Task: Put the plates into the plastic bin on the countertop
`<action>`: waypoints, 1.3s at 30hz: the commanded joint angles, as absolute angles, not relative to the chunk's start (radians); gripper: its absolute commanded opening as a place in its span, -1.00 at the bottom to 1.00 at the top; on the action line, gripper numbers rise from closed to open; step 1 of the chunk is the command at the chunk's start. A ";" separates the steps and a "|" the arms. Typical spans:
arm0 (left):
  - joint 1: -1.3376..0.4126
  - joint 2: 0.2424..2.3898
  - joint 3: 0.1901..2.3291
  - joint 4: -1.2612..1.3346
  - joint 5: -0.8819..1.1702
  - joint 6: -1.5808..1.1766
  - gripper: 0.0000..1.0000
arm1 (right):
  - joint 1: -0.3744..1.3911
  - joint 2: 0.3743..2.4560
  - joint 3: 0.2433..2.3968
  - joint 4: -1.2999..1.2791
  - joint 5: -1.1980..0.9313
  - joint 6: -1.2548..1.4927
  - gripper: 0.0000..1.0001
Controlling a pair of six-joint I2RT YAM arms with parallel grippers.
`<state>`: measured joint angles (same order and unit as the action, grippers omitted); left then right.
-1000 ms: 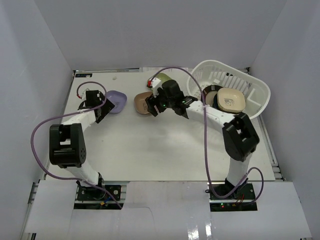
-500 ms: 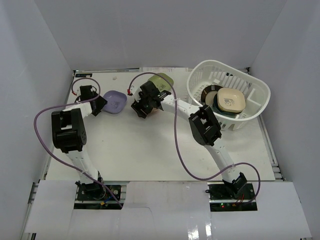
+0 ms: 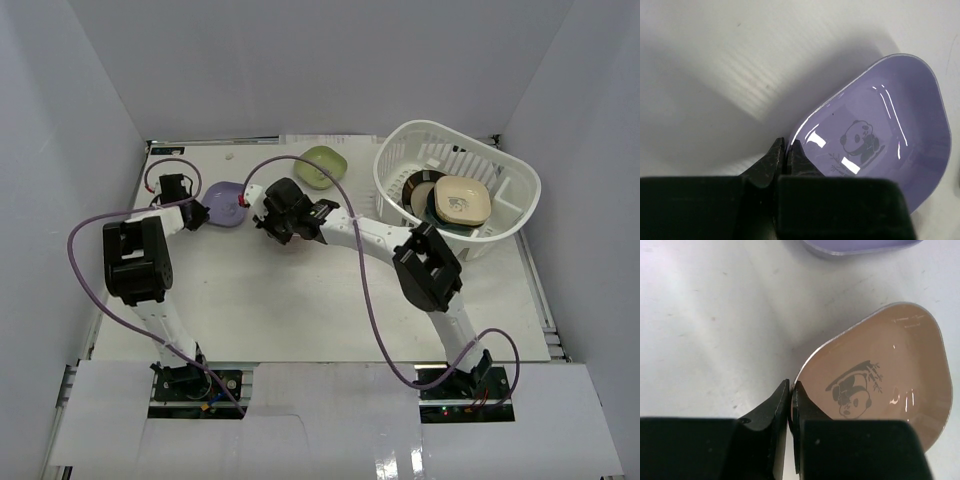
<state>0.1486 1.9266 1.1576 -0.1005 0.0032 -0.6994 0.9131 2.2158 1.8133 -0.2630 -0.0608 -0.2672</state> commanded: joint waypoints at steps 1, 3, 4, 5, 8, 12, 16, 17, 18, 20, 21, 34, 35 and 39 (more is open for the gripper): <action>0.158 1.788 1.109 -0.124 -0.002 -0.690 -1.00 | 0.928 1.975 1.757 -0.170 0.042 -0.239 -0.85; 0.158 1.725 1.057 -0.100 0.093 -0.706 -1.00 | 0.923 1.861 1.729 -0.173 0.163 -0.283 -0.85; 0.149 1.689 1.040 -0.068 0.119 -0.716 -1.00 | 0.917 1.826 1.700 -0.173 0.201 -0.299 -0.85; 0.140 1.618 1.014 -0.057 0.138 -0.725 -1.00 | 0.892 1.795 1.683 -0.175 0.233 -0.308 -0.85; 0.055 1.496 1.003 -0.055 0.169 -0.718 -1.00 | 0.774 1.680 1.589 -0.178 0.307 -0.310 -0.85; -0.141 1.395 1.015 -0.069 0.153 -0.709 -1.00 | 0.547 1.553 1.436 -0.179 0.344 -0.266 -0.85; -0.279 1.356 1.063 -0.075 0.118 -0.729 -1.00 | 0.277 1.525 1.332 -0.155 0.187 -0.172 -0.85; -0.303 1.359 1.083 -0.078 0.114 -0.732 -1.00 | 0.252 1.538 1.316 -0.147 0.169 -0.167 -0.85; -0.352 1.370 1.104 -0.084 0.104 -0.736 -1.00 | 0.233 1.549 1.302 -0.147 0.146 -0.166 -0.85; -0.402 1.390 1.173 -0.089 0.078 -0.742 -1.00 | 0.192 1.588 1.295 -0.132 0.140 -0.158 -0.82; -0.447 1.416 1.225 -0.095 0.071 -0.747 -1.00 | 0.166 1.601 1.293 -0.133 0.126 -0.152 -0.80; -0.706 1.742 1.603 -0.146 -0.112 -0.759 -1.00 | -0.050 1.314 1.455 -0.241 0.009 0.231 0.74; -0.725 1.788 1.652 -0.149 -0.117 -0.770 -1.00 | -0.061 1.284 1.472 -0.241 -0.036 0.253 0.63; -0.794 1.939 1.832 -0.164 -0.152 -0.785 -1.00 | -0.074 1.166 1.509 -0.242 -0.124 0.328 0.33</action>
